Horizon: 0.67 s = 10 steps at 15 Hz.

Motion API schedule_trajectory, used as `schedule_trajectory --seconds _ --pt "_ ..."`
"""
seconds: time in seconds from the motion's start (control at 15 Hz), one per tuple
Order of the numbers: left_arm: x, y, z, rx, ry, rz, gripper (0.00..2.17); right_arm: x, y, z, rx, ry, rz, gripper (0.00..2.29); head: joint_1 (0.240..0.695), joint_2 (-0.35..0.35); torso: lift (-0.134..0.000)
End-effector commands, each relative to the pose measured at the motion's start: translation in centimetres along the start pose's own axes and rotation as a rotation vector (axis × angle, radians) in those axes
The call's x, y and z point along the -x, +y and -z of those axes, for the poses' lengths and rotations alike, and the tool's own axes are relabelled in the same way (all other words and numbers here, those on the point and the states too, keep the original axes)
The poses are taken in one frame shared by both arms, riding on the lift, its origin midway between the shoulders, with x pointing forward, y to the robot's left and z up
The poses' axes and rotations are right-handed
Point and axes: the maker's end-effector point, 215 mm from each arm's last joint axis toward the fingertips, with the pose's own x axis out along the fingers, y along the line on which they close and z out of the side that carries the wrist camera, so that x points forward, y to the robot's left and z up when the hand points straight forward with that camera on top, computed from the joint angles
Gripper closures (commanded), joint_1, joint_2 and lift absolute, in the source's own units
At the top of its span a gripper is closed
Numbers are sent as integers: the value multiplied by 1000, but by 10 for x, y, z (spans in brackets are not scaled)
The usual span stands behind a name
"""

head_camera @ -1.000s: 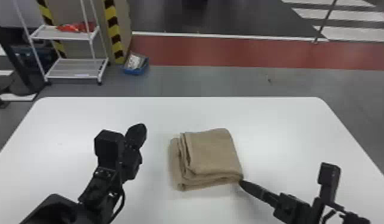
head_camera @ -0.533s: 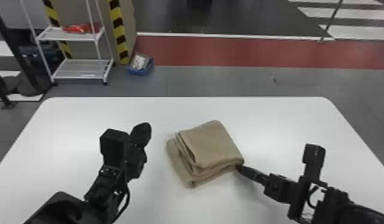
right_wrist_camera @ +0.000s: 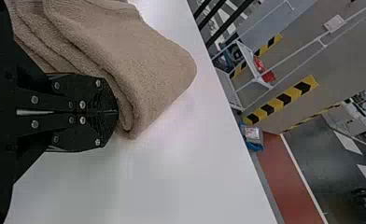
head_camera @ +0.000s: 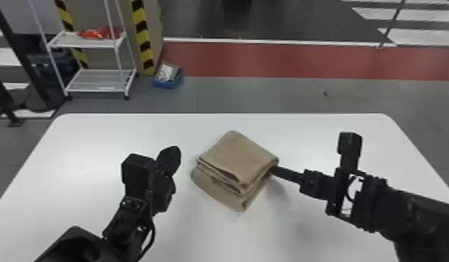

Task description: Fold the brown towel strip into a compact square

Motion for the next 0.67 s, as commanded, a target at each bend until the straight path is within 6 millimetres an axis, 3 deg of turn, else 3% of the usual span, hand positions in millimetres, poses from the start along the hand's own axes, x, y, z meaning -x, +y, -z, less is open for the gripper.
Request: schedule_trajectory --seconds 0.0,0.13,0.27,0.47,0.6 --pt "0 -4 2 -2 5 6 2057 25 -8 12 -36 -23 -14 2017 695 -29 -124" --pt "1 -8 4 -3 11 13 2057 64 -33 8 -91 -87 -7 2017 695 -38 -124" --pt "1 -15 8 -11 22 22 2057 108 -72 13 -176 -158 0 2017 695 -67 -124" --pt "2 -15 19 -21 44 22 2057 172 -126 14 -259 -286 29 2017 695 -170 -124" --pt "-2 -18 26 -33 63 32 2057 201 -143 15 -315 -337 17 2017 695 -223 -124"
